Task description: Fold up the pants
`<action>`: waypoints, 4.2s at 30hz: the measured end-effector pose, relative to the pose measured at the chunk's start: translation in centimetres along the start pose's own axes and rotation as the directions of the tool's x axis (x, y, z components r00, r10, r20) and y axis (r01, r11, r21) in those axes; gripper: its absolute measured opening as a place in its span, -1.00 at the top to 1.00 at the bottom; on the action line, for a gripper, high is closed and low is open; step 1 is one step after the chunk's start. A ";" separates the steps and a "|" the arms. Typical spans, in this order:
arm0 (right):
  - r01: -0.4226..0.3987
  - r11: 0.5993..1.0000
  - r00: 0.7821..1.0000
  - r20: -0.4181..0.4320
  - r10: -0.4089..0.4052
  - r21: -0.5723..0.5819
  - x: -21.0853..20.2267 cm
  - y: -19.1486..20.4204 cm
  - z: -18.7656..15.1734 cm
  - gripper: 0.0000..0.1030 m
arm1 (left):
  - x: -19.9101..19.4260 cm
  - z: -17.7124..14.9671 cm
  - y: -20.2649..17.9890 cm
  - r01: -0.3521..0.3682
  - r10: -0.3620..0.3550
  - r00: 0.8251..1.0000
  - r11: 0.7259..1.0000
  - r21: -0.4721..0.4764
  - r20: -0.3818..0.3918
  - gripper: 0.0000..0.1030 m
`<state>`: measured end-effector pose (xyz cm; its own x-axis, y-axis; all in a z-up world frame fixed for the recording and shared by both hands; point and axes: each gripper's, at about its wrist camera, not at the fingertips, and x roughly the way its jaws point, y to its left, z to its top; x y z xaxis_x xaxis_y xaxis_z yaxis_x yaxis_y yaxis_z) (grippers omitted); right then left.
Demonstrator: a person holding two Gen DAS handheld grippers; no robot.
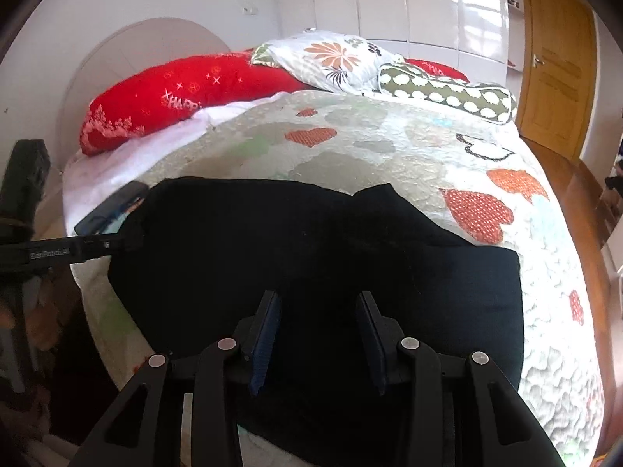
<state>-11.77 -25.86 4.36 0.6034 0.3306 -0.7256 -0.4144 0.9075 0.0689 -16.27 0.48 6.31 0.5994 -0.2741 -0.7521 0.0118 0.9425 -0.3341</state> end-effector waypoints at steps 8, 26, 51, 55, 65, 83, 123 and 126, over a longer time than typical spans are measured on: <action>-0.050 0.999 0.999 -0.008 0.050 0.001 0.0 1.3 0.6 0.22 | -2.0 0.0 0.9 -0.037 0.038 0.998 0.999 -0.006 0.048 0.41; -0.274 0.956 0.961 -0.059 0.270 -0.100 8.3 9.6 9.4 -0.14 | -1.5 -2.6 5.5 0.061 -0.053 0.998 0.972 -0.227 0.045 -0.30; -0.359 0.926 0.926 -0.078 0.369 0.119 11.6 7.1 12.2 -0.42 | 0.1 0.1 0.4 -0.001 0.019 0.970 0.997 -0.073 0.242 0.42; -0.406 0.888 0.908 -0.009 0.418 0.217 7.3 5.2 13.3 -0.42 | -0.5 -1.4 -4.6 -0.124 0.080 0.941 0.986 0.115 0.330 0.42; -0.278 0.939 0.937 -0.159 0.312 0.203 5.5 5.4 12.0 -0.52 | 0.3 -3.1 -9.3 -0.163 0.055 0.929 0.948 0.273 0.365 0.43; -0.075 0.977 0.997 0.025 0.071 0.202 -5.2 -8.0 5.7 0.59 | 0.9 -1.4 -18.3 0.473 -0.503 0.864 0.825 0.309 0.023 0.37; -0.114 0.869 0.993 0.032 0.113 0.481 -7.9 -13.9 -6.2 0.28 | 7.0 -1.9 -16.2 0.278 -0.280 0.959 0.889 0.363 -0.049 -0.07; -0.169 0.857 0.985 0.051 0.165 0.487 -7.6 -13.4 -6.5 0.27 | 7.1 -2.2 -16.2 0.273 -0.278 0.960 0.892 0.360 -0.038 -0.07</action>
<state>-15.18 -42.20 4.49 0.5606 0.4889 -0.6683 -0.1253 0.8479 0.5151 -14.00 -17.16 5.13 0.5414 -0.5324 -0.6507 0.4623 0.8350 -0.2986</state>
